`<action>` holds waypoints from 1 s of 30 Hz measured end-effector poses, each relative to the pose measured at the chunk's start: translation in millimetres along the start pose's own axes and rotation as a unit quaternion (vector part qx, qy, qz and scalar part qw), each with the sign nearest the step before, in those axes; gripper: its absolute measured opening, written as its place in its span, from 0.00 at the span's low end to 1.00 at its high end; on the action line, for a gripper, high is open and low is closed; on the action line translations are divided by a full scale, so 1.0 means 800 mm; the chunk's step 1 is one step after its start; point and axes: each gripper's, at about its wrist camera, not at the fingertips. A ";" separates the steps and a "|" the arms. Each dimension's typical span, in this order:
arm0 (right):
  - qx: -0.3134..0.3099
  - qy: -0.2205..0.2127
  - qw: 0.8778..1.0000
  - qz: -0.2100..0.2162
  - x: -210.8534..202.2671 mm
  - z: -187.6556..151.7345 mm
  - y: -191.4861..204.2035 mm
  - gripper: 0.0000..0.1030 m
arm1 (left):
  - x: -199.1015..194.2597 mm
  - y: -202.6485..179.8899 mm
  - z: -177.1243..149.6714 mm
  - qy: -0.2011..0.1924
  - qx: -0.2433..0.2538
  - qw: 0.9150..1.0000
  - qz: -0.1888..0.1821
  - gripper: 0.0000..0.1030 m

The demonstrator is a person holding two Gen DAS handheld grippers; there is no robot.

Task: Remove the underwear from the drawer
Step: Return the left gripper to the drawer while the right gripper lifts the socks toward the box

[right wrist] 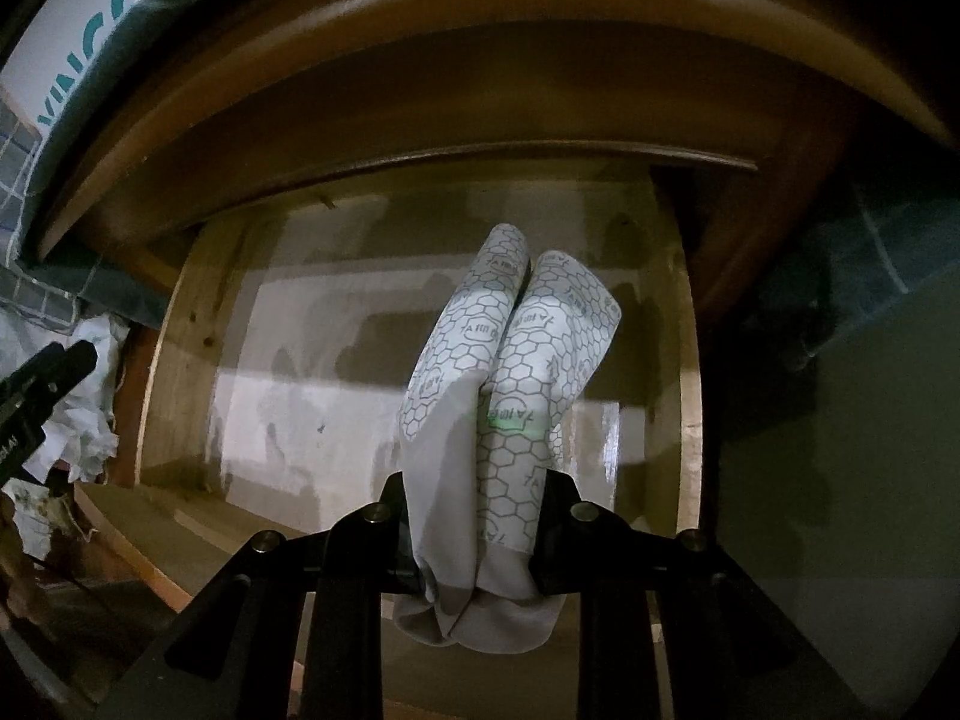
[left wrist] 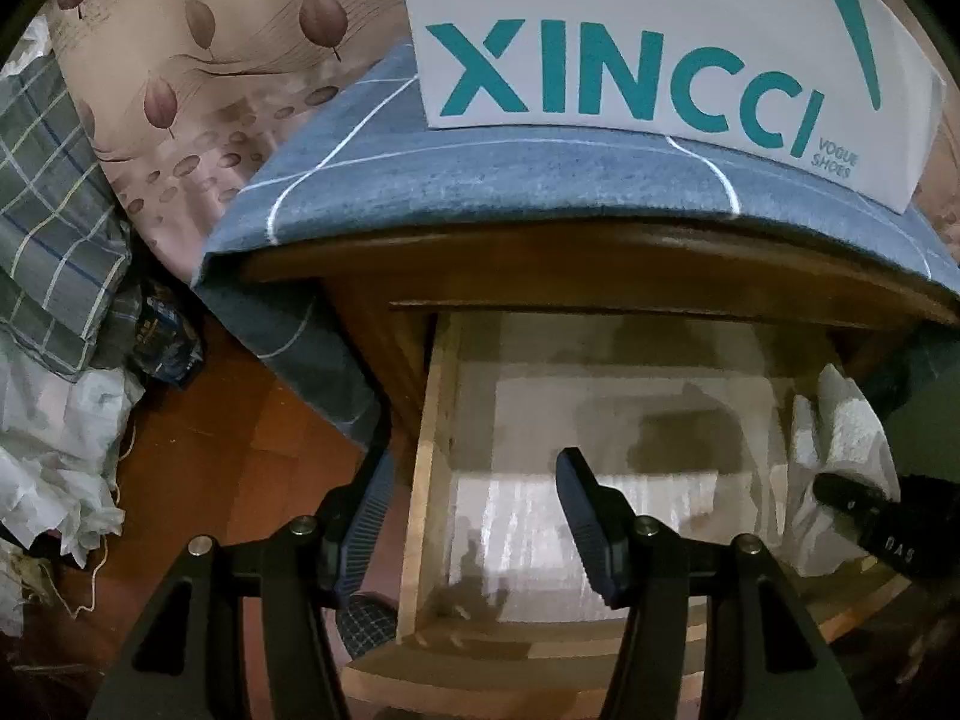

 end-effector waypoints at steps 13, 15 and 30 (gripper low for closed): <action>-0.026 -0.011 0.999 -0.018 -0.006 -0.001 0.014 0.21 | 0.004 -0.008 -0.001 0.008 0.007 1.000 -0.009 0.56; -0.036 -0.014 0.999 -0.021 -0.007 -0.003 0.019 0.21 | 0.007 -0.006 -0.001 0.015 0.005 1.000 -0.012 0.56; -0.060 -0.043 0.997 -0.016 -0.047 -0.014 0.042 0.21 | -0.004 -0.007 -0.002 -0.004 0.017 1.000 -0.012 0.56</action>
Point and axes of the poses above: each gripper's, at about its wrist camera, not at the fingertips, and x roughly the way its jaws point, y to its left, z to its top, and after that the axes turned 5 degrees about z, right-handed
